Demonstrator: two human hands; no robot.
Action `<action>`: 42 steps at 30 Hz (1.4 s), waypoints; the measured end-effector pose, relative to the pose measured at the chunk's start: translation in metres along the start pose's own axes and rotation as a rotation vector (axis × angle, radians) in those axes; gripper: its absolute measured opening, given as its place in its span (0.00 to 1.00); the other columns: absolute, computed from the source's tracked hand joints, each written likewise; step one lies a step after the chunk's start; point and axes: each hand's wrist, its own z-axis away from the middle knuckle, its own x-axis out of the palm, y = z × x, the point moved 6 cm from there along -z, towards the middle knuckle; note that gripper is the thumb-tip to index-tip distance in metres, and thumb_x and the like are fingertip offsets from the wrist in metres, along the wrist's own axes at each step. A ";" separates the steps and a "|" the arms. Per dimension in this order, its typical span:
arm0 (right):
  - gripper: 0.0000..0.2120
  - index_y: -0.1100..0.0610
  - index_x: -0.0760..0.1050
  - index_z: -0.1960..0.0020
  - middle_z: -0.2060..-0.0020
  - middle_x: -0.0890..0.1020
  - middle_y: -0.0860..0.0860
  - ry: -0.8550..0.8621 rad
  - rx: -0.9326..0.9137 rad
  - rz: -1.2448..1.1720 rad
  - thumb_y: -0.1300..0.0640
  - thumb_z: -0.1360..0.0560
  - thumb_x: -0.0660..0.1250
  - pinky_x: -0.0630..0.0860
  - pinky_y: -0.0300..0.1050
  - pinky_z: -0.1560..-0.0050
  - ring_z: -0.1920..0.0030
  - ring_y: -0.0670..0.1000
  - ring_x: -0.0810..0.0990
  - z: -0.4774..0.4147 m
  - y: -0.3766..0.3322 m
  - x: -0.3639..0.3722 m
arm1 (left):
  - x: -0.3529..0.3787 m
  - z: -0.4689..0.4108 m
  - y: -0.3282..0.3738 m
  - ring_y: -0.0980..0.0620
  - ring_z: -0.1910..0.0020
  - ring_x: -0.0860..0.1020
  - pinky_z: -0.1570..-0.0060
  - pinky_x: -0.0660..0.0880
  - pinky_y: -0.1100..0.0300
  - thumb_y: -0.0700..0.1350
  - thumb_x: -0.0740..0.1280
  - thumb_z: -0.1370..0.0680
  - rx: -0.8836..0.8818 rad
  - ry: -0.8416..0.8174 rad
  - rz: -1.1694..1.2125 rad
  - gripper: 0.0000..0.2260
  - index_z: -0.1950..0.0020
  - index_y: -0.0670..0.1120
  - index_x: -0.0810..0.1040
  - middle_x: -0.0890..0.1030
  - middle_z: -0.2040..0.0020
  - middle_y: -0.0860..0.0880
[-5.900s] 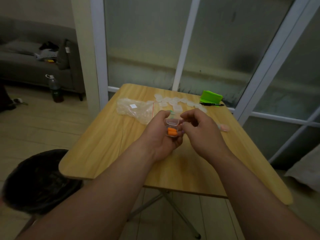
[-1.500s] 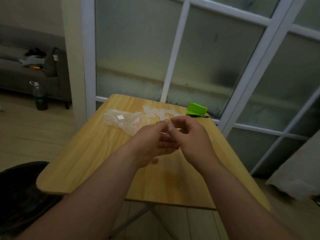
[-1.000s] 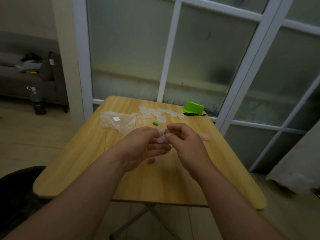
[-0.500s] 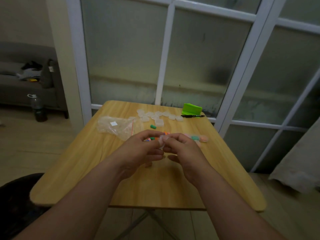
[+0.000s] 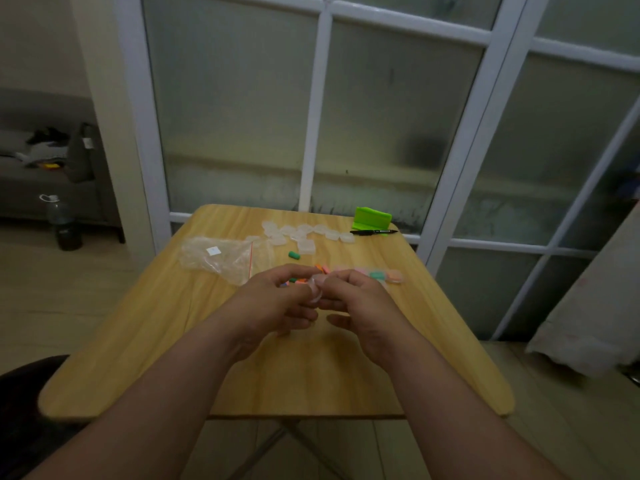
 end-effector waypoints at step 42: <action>0.07 0.53 0.82 0.51 0.58 0.87 0.51 0.328 -0.186 0.265 0.54 0.18 0.66 0.86 0.52 0.64 0.57 0.54 0.87 -0.021 -0.001 -0.002 | -0.016 -0.010 -0.004 0.45 0.57 0.87 0.53 0.85 0.53 0.39 0.64 0.17 -0.038 0.127 0.164 0.10 0.38 0.41 0.81 0.87 0.54 0.38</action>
